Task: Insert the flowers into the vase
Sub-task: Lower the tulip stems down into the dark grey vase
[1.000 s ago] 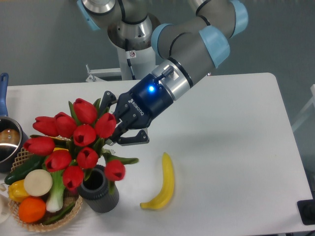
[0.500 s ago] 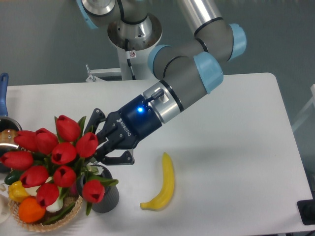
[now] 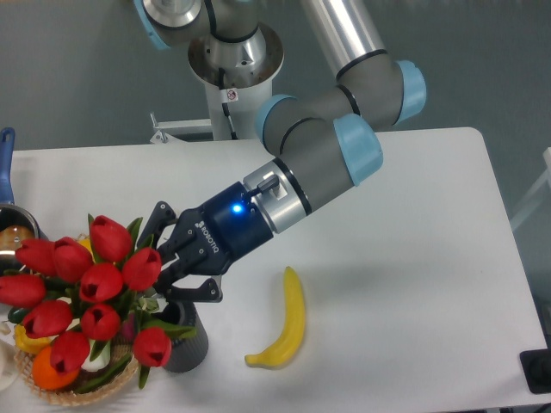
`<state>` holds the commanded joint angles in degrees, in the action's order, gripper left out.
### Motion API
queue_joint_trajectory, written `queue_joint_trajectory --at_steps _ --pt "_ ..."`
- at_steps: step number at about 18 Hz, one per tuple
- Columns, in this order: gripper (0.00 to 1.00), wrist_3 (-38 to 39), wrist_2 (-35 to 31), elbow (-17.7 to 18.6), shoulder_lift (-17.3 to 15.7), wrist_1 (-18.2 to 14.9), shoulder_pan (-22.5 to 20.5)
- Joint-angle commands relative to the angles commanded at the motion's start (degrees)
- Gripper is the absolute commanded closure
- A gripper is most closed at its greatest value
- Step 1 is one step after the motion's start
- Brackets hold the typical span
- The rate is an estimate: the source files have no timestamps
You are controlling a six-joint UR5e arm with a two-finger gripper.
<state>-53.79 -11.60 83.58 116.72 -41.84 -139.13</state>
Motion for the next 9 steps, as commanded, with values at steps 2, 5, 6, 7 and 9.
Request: queue_joint_trajectory --at_steps 2,5,6,7,9 --pt "0.97 -0.09 -0.09 -0.09 0.61 0.0 0.0" --pt "0.97 -1.23 -0.26 0.44 1.23 0.0 0.09" --pt "0.97 -1.84 -0.44 0.7 1.32 0.0 0.09" --pt "0.97 -2.19 -0.53 0.79 1.49 0.0 0.09" --pt "0.97 -2.29 -0.7 0.79 1.85 -0.09 0.09"
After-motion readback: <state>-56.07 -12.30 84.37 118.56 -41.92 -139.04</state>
